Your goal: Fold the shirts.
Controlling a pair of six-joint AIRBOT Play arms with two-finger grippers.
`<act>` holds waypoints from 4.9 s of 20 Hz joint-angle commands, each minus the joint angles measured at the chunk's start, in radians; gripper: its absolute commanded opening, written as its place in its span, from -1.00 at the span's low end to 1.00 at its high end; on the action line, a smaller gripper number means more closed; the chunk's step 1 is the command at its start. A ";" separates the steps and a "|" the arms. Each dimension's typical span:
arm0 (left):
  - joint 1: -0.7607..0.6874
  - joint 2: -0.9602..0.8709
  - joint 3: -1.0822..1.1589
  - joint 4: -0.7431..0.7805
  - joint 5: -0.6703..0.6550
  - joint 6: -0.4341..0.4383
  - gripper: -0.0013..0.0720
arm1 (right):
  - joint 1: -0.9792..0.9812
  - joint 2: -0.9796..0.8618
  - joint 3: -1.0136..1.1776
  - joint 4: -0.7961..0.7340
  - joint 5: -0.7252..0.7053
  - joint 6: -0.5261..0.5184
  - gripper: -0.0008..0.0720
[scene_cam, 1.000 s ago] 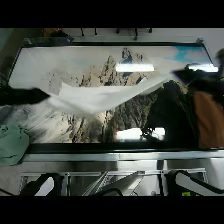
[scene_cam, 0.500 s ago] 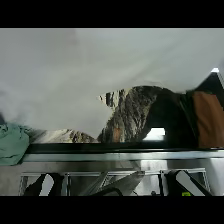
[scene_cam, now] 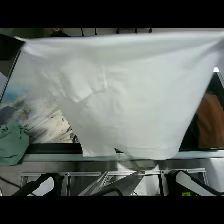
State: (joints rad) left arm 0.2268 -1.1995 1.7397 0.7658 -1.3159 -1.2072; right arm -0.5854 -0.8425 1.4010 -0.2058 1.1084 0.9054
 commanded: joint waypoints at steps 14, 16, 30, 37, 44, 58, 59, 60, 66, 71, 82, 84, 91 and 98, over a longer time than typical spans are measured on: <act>-0.092 -0.760 0.309 0.212 0.047 -0.039 -0.92 | 0.282 -0.585 -0.037 -0.038 -0.357 -0.218 -0.94; -0.066 -0.720 0.244 0.233 0.028 -0.040 -0.92 | 0.282 -0.535 -0.042 -0.196 -0.331 -0.136 -0.94; -0.085 -0.654 -0.140 0.338 0.196 -0.033 -0.92 | 0.320 -0.478 -0.357 -0.444 -0.379 0.000 -0.94; -0.069 -0.640 0.074 0.334 -0.119 -0.146 0.88 | 0.262 -0.319 -0.315 -0.423 -0.208 0.001 0.15; 0.036 -0.333 -0.424 0.340 -0.266 -0.234 0.85 | 0.000 -0.102 -0.422 -0.565 0.046 0.076 0.15; -0.019 -0.098 -1.257 -0.121 0.274 0.034 0.84 | -0.043 -0.101 -0.675 -0.563 0.044 0.090 0.18; -0.030 -0.113 -1.231 -0.133 0.262 0.043 0.44 | -0.043 -0.101 -0.675 -0.576 0.044 0.090 0.39; -0.037 -0.124 -1.200 -0.131 0.238 0.051 -0.30 | -0.043 -0.103 -0.675 -0.592 0.046 0.091 0.49; -0.011 -0.126 -1.084 -0.129 0.069 0.077 -0.92 | -0.042 -0.166 -0.724 -0.615 0.070 0.090 0.42; 0.053 -0.085 -1.081 -0.093 -0.010 0.087 -0.92 | -0.006 -0.276 -0.727 -0.624 0.079 0.090 0.29; 0.187 0.351 -1.081 0.023 -0.142 -0.055 -0.92 | 0.109 -0.126 -0.686 -0.753 0.147 0.333 -0.93; 0.188 0.443 -1.081 0.087 -0.174 -0.108 -0.92 | 0.109 -0.071 -0.686 -0.871 0.167 0.425 -0.93; 0.187 0.655 -1.080 0.120 -0.161 -0.189 -0.92 | 0.109 0.061 -0.671 -0.852 0.171 0.435 -0.93; 0.187 0.275 -0.889 0.013 0.086 -0.031 -0.92 | 0.123 -0.080 -0.569 -0.232 -0.114 0.042 -0.93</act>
State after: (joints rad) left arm 0.4129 -0.7555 0.7582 0.8566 -1.3212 -1.3262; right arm -0.4728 -0.8505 0.8005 -0.6983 1.1137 1.1084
